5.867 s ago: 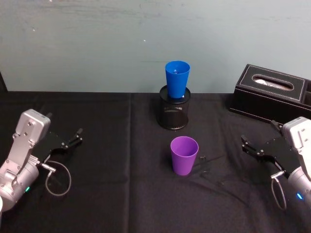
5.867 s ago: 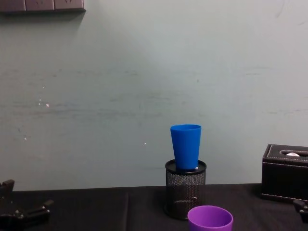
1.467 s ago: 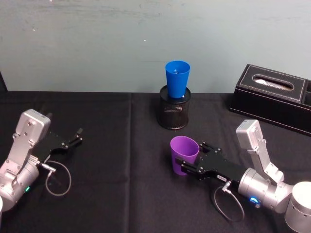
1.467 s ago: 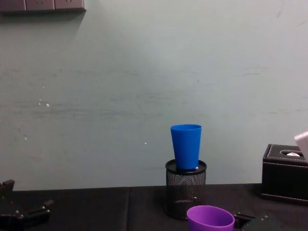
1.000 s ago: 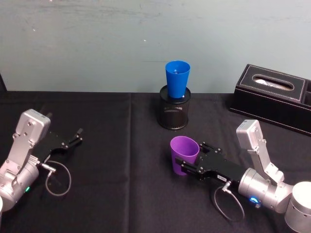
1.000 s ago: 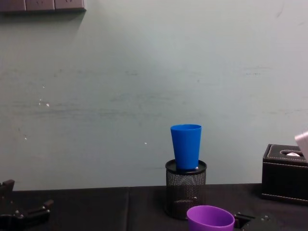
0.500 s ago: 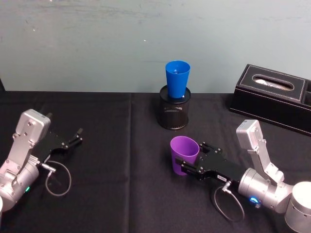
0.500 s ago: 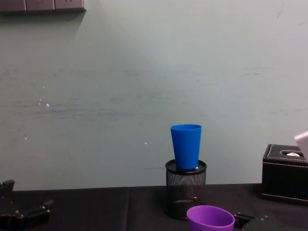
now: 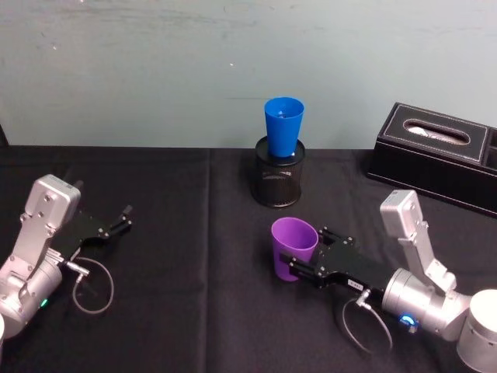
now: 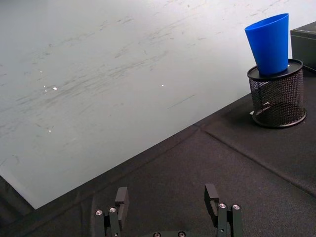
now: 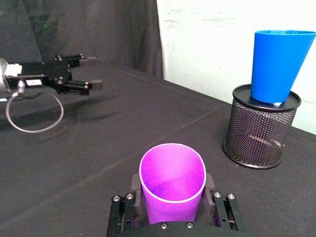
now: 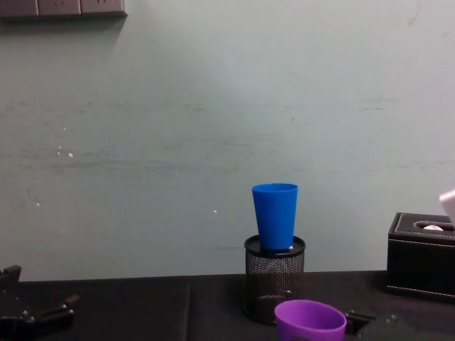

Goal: Pick up one cup with a gripper and tap it against the other cup.

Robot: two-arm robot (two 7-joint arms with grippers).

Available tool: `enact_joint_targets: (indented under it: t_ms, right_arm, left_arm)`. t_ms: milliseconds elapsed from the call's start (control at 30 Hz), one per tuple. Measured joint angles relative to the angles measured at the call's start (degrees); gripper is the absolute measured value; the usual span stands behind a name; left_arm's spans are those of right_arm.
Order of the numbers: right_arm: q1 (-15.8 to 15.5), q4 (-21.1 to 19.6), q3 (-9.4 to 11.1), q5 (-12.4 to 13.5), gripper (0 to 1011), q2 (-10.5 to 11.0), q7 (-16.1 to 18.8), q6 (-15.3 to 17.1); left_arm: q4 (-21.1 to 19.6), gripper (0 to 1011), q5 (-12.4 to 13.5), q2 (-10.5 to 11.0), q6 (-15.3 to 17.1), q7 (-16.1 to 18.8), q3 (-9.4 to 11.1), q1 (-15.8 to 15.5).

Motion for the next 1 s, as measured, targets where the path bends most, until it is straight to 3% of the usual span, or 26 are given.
enact_joint_targets:
  t_ms: [200, 400, 633, 1000]
  right_arm:
    - [-0.8, -4.8, 1.2, 2.6, 718, 1.5, 0.3, 5.2]
    - [-0.3, -11.9, 1.2, 4.7, 718, 4.6, 0.9, 11.2]
    - [1.8, -16.2, 1.4, 6.6, 718, 6.5, 1.2, 14.6]
    - [5.2, -17.4, 1.3, 8.1, 718, 7.3, 0.1, 16.3]
  left_arm:
    - [0.0, 1011, 0.0, 0.0, 0.0, 0.0, 0.0, 0.0]
    - [0.0, 1011, 0.0, 0.0, 0.0, 0.0, 0.0, 0.0]
    - [0.0, 1012, 0.0, 0.0, 0.0, 0.0, 0.0, 0.0]
    - [0.0, 1011, 0.0, 0.0, 0.0, 0.0, 0.0, 0.0]
